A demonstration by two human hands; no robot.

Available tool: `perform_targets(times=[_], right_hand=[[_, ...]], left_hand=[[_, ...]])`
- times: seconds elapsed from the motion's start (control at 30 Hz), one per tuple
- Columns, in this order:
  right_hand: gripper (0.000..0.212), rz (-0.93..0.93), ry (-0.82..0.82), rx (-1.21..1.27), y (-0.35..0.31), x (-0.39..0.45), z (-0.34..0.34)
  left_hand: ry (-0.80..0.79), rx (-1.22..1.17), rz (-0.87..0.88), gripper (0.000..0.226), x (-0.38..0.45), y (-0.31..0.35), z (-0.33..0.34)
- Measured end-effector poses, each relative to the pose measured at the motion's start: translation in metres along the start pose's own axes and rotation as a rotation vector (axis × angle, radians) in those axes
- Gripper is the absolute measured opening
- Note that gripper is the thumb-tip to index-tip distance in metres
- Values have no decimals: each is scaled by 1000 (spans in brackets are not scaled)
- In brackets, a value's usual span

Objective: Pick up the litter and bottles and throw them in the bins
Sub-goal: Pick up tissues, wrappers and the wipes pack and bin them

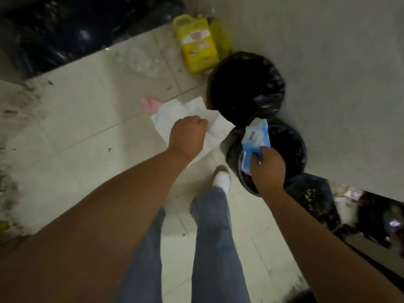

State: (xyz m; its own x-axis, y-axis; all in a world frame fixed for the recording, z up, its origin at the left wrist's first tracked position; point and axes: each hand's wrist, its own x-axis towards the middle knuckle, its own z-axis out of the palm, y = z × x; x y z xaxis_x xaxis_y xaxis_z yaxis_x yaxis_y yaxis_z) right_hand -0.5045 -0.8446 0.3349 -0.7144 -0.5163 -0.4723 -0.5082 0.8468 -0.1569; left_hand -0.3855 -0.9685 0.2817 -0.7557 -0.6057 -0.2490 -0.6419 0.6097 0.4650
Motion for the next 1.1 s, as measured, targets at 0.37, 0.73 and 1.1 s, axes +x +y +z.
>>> perform_targets(times=[0.37, 0.73, 1.1], right_hand=[[44, 235, -143, 96, 199, 43, -50], [39, 189, -522, 11, 222, 84, -5], [63, -109, -326, -155, 125, 101, -7]], left_hand=[[-210, -462, -354, 23, 76, 232, 91], [-683, -92, -269, 46, 77, 193, 171], [-456, 434, -51, 60, 75, 139, 63]])
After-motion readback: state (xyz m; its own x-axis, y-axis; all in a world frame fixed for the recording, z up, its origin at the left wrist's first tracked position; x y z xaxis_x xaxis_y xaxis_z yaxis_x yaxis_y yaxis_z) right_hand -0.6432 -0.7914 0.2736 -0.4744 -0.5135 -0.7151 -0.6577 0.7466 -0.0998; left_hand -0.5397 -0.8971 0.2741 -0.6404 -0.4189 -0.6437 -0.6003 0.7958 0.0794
